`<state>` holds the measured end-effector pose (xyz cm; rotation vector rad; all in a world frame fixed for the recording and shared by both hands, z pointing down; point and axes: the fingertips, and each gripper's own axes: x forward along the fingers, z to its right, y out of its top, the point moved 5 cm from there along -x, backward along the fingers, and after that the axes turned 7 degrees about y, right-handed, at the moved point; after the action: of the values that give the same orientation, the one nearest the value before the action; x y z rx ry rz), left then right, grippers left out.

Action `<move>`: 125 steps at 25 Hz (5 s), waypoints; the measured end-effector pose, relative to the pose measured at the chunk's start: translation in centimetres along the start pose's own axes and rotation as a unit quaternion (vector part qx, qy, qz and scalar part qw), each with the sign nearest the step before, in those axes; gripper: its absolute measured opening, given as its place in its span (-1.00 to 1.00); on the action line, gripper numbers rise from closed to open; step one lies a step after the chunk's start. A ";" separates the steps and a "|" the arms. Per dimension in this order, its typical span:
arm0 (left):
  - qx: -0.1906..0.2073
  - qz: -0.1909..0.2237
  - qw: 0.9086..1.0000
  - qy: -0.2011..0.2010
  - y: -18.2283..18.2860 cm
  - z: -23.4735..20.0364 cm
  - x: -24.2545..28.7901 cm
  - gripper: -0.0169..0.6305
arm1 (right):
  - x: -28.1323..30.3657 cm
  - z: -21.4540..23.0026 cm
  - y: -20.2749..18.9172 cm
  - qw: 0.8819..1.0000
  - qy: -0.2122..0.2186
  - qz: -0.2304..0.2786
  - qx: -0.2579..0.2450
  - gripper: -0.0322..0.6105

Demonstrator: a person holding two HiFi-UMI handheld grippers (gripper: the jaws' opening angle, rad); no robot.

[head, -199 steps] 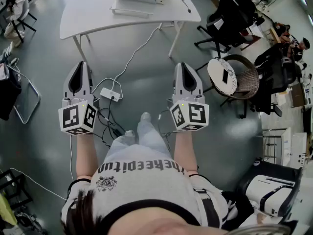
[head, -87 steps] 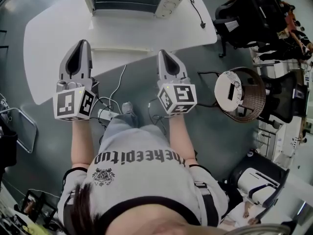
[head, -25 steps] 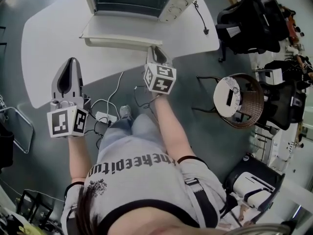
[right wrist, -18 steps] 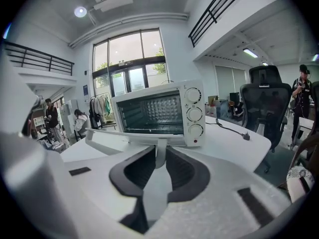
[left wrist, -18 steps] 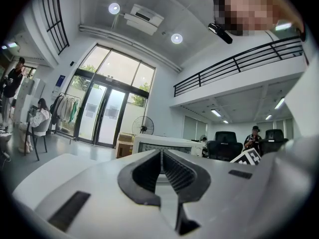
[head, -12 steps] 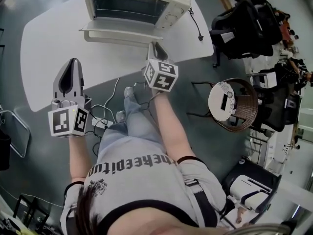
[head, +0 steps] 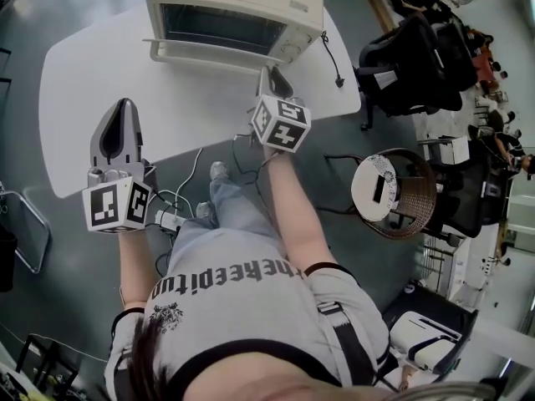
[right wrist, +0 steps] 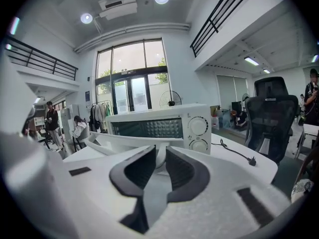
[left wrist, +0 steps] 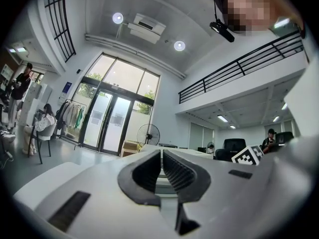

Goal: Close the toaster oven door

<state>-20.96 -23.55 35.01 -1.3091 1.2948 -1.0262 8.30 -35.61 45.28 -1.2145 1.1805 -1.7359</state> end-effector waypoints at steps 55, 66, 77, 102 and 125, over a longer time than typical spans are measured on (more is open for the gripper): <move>0.016 0.044 0.997 0.060 3.6 -0.9 3.3 -0.91 | 4.8 2.2 7.0 0.998 0.014 0.036 -0.047 -0.89; 0.021 0.049 0.998 0.041 4.1 0.4 2.5 -0.90 | -0.5 0.5 6.9 0.995 0.050 0.064 -0.062 -0.89; 0.023 0.054 0.998 0.029 4.9 0.8 0.2 -0.91 | -6.9 -2.3 8.7 0.985 0.067 0.120 -0.105 -0.89; 0.024 0.070 0.997 0.000 6.8 1.3 -5.5 -0.90 | -18.4 -5.5 8.6 0.974 0.065 0.175 -0.128 -0.89; 0.018 0.073 0.997 0.017 7.0 -0.4 -9.6 -0.90 | -21.3 -7.9 8.1 0.972 0.071 0.192 -0.120 -0.89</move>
<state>-23.17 -13.64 28.88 -1.1563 1.3700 -0.9697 7.80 -17.00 29.91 -0.9260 1.6286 -1.4366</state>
